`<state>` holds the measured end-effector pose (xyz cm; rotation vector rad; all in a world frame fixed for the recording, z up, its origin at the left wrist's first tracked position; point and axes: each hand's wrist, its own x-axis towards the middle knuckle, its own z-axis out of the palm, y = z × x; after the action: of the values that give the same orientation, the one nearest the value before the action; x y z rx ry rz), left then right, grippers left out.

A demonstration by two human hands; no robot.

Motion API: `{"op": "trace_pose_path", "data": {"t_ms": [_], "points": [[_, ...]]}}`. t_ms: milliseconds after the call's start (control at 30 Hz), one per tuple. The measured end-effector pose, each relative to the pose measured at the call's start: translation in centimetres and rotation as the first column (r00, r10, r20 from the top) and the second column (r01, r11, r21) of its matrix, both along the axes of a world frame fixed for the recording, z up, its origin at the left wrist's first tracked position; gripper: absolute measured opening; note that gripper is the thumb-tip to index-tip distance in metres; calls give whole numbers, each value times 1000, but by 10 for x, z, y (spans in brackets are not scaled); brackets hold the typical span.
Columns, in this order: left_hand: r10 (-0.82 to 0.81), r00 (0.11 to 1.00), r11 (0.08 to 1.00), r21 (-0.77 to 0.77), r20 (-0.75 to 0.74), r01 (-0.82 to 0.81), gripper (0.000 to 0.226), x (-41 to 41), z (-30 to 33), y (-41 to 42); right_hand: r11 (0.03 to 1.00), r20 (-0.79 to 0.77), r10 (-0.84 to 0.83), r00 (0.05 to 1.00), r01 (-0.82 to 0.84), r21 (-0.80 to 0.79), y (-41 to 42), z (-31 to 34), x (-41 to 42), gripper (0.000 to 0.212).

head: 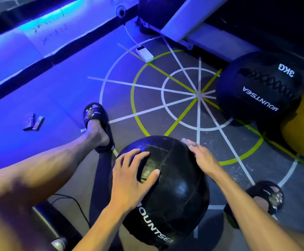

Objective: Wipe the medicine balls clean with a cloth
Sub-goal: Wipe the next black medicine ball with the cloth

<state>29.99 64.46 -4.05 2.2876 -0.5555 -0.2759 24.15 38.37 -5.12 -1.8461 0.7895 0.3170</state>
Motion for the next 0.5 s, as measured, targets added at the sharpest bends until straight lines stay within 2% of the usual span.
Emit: {"op": "trace_pose_path", "data": {"t_ms": [67, 167, 233, 300, 367, 433, 500], "points": [[14, 1000, 1000, -17, 22, -13, 59, -7, -4, 1, 999, 1, 8, 1000, -8, -46, 2, 6, -2, 43], [23, 999, 999, -24, 36, -23, 58, -16, -7, 5, 985, 82, 16, 996, -2, -173, 24, 26, 0, 43], [29, 999, 999, -29, 44, -28, 58, -17, -10, 6, 934, 119, 215, 969, -169, -314, 51, 38, 1, 49], [23, 998, 999, -34, 52, -21, 58, -18, -13, 8, 830, 139, 463, 875, -374, -414, 73, 44, 0, 62], [26, 998, 999, -43, 52, -24, 57, -16, -16, 9, 768, 133, 565, 814, -460, -446, 66, 37, 5, 62], [17, 999, 999, -47, 51, -15, 57, -16, -16, 7, 822, 98, 482, 871, -410, -394, 38, 20, 17, 56], [14, 998, 999, -45, 65, -11, 56, -17, -17, 6, 912, -67, 289, 955, -296, -283, 12, 15, 36, 61]]}}
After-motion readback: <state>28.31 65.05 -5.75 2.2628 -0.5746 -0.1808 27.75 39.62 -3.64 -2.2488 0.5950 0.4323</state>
